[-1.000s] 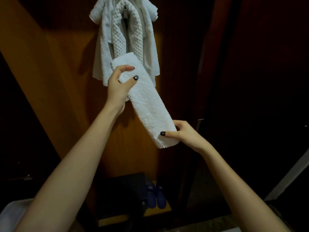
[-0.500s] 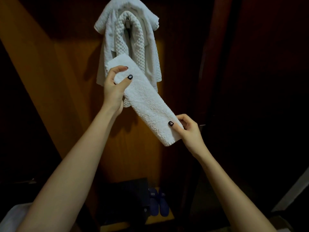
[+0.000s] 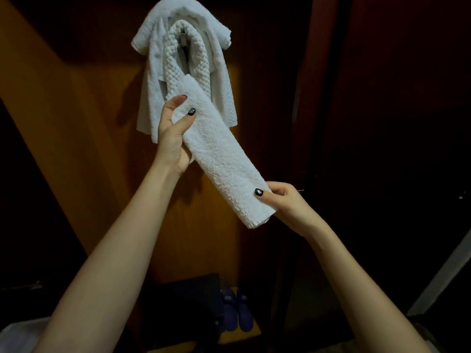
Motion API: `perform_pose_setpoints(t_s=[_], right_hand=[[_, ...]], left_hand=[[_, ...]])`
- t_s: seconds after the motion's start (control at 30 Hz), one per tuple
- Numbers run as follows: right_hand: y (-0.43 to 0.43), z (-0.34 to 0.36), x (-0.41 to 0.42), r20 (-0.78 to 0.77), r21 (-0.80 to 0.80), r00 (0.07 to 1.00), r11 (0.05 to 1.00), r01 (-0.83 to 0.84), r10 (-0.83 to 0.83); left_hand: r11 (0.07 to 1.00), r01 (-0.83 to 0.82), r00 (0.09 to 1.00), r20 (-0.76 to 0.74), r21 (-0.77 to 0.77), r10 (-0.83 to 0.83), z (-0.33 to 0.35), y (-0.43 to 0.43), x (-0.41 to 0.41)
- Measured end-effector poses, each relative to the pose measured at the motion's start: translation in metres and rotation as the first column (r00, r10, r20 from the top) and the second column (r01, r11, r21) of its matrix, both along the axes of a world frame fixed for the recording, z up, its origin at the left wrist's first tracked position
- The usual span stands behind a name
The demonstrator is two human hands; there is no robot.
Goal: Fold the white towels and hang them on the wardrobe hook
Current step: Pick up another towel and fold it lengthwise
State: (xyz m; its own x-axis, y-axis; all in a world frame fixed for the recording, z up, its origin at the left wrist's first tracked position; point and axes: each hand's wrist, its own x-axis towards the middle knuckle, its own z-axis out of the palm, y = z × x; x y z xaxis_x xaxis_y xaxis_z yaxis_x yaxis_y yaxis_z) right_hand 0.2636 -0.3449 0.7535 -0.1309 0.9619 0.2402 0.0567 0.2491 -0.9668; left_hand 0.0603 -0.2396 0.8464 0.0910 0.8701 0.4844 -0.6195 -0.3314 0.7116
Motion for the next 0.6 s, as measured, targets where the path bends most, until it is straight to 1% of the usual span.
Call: perform_pose_setpoints(t_s=[0.1,0.13,0.17,0.23,0.33,0.4,0.43,0.5,0.6], right_hand=[[-0.001,0.003,0.004,-0.022,0.038,0.990,0.990,0.139,-0.139],[-0.003,0.006,0.006,-0.008,0.048,0.986,0.985,0.164,-0.164],[-0.005,0.009,0.007,0.030,0.058,0.983,0.982,0.178,-0.180],[-0.010,0.014,0.006,0.156,0.080,0.964,0.976,0.203,-0.214],[-0.011,0.021,0.006,0.309,0.139,0.889,0.941,0.310,-0.339],[-0.006,0.027,0.012,0.333,0.182,0.842,0.905,0.384,-0.424],[-0.003,0.031,0.017,0.327,0.192,0.833,0.895,0.403,-0.446],[0.005,0.042,0.030,0.323,0.172,0.841,0.900,0.400,-0.435],[0.019,0.060,0.048,0.382,0.035,0.868,0.943,0.330,-0.318]], left_hand=[[1.000,-0.025,0.998,0.056,-0.009,0.026,-0.002,0.005,-0.005],[0.999,-0.030,0.997,0.066,-0.013,0.031,-0.004,0.007,-0.006],[0.999,-0.031,0.997,0.073,-0.018,0.032,-0.007,0.007,-0.007],[0.999,-0.026,0.996,0.085,-0.031,0.028,-0.011,0.007,-0.007],[0.997,-0.049,0.995,0.088,-0.063,0.055,-0.014,0.010,-0.007],[0.990,-0.102,0.992,0.059,-0.100,0.108,-0.016,0.014,-0.010],[0.983,-0.133,0.990,0.041,-0.124,0.139,-0.017,0.016,-0.011],[0.970,-0.193,0.981,-0.014,-0.149,0.193,-0.018,0.022,-0.014],[0.967,-0.229,0.971,-0.094,-0.109,0.219,-0.017,0.027,-0.020]])
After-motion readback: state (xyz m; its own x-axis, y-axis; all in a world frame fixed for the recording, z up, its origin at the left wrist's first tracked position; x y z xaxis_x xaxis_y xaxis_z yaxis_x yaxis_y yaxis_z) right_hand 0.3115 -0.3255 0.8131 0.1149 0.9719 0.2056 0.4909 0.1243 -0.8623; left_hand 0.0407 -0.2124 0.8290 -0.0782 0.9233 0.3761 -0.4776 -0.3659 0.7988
